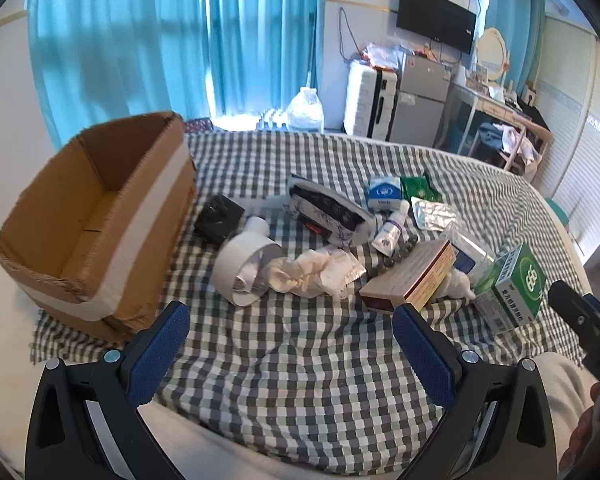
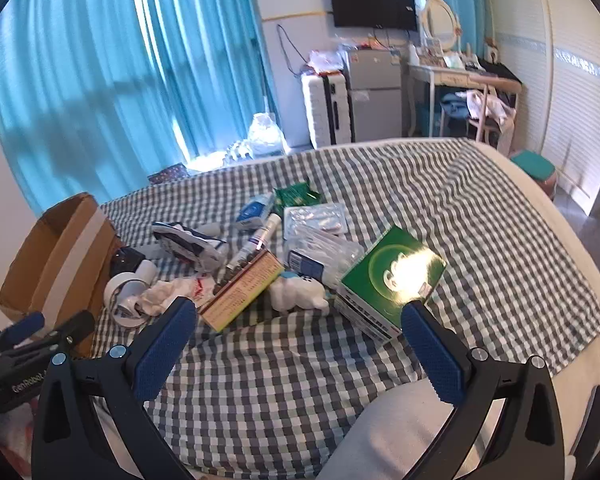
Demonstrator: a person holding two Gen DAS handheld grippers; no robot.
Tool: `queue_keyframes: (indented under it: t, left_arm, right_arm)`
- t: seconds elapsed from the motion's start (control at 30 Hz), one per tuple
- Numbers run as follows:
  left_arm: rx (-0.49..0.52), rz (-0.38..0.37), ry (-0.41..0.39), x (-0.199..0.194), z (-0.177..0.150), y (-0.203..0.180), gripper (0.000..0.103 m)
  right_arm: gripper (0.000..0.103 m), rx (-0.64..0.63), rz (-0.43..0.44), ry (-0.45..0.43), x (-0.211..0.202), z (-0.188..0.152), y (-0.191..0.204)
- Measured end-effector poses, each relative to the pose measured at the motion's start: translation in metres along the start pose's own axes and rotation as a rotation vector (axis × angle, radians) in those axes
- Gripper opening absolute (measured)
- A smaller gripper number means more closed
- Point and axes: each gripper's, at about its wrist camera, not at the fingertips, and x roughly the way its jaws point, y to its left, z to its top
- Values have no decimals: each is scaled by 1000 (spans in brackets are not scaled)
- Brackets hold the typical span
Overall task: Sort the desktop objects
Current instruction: 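Reach the left tool to the white tape roll while the right tool reaches the medicine box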
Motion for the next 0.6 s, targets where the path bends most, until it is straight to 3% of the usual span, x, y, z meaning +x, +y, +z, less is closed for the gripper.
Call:
queue_keyframes:
  t: [0.33, 0.6]
  left_arm:
    - [57, 23, 28, 53, 3, -1, 103]
    - [91, -14, 74, 100, 2, 3, 103]
  right_arm:
    - [103, 53, 54, 70, 34, 8, -10]
    - [88, 28, 166, 166, 78, 14, 19]
